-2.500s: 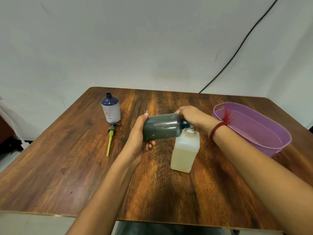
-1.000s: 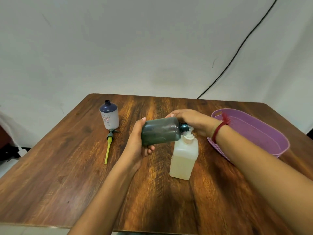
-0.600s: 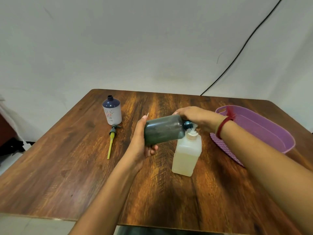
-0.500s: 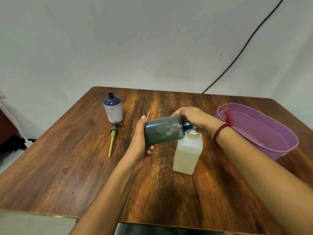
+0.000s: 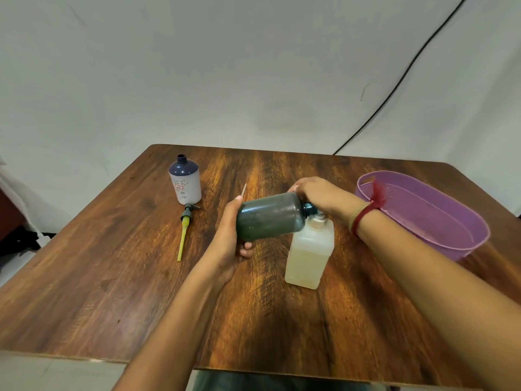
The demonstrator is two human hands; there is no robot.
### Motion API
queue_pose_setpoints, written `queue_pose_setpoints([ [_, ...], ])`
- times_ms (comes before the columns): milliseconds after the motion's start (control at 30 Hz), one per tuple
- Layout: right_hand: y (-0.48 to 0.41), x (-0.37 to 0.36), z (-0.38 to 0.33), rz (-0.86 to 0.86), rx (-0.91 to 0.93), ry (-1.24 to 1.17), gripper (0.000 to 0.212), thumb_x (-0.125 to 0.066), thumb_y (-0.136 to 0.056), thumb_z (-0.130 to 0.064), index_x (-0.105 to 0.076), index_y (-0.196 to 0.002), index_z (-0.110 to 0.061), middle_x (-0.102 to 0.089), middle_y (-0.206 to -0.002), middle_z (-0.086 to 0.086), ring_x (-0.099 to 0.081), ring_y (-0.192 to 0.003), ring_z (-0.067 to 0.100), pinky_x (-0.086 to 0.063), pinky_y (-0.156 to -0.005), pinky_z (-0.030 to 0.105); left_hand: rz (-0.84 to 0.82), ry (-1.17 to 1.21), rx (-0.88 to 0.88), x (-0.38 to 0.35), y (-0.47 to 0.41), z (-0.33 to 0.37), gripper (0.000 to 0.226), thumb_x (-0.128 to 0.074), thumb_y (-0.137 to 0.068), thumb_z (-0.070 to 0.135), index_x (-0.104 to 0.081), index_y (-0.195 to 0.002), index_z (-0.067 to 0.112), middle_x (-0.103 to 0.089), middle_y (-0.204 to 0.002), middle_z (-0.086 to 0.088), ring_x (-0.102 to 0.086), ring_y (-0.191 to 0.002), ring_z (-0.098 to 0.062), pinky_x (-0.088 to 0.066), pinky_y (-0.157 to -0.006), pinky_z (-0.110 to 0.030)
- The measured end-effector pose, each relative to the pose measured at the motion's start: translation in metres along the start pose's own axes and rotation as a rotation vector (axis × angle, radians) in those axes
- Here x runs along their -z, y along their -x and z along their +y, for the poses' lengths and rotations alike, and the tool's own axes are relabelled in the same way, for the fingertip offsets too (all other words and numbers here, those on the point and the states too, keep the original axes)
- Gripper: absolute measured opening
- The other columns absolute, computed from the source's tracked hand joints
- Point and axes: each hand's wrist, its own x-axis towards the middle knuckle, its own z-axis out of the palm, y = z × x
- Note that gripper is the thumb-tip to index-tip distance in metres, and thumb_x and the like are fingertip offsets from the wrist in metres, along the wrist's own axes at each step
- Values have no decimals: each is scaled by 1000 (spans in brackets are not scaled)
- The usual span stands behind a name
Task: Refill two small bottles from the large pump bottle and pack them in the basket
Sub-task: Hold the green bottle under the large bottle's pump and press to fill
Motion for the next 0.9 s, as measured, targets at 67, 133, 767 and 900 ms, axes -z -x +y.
queue_pose_setpoints([
  [67, -1, 5, -3, -1, 9, -7, 32, -34, -96, -11, -65, -89, -13, -63, -105, 13, -58, -104, 31, -47, -95, 42, -6, 3, -15, -1, 1, 2, 42, -39, -92, 54, -58, -94, 16, -50, -69, -1, -36, -44, -5, -26, -37, -14],
  [133, -1, 7, -6, -40, -4, 14, 32, -34, -97, -13, -65, -97, -10, -63, -107, 15, -58, -104, 31, -47, -91, 40, -2, 4, -20, -1, 1, 2, 42, -39, -93, 54, -58, -95, 16, -50, -70, -1, -37, -43, -5, -26, -37, -15],
  [767, 3, -1, -2, -17, -57, -51, 36, -32, -96, -7, -64, -81, -16, -62, -103, 13, -58, -99, 33, -48, -93, 40, -53, -24, -96, 2, 5, -8, 36, -36, -96, 46, -54, -105, 16, -54, -89, -9, -48, -56, -10, -41, -50, -21],
  [900, 1, 3, -4, -72, -77, -55, 30, -36, -97, -15, -66, -100, -12, -64, -106, 17, -56, -90, 29, -46, -81, 36, -65, -33, -125, 3, 6, -5, 31, -36, -97, 43, -53, -104, 18, -53, -92, -9, -49, -61, -11, -43, -54, -22],
])
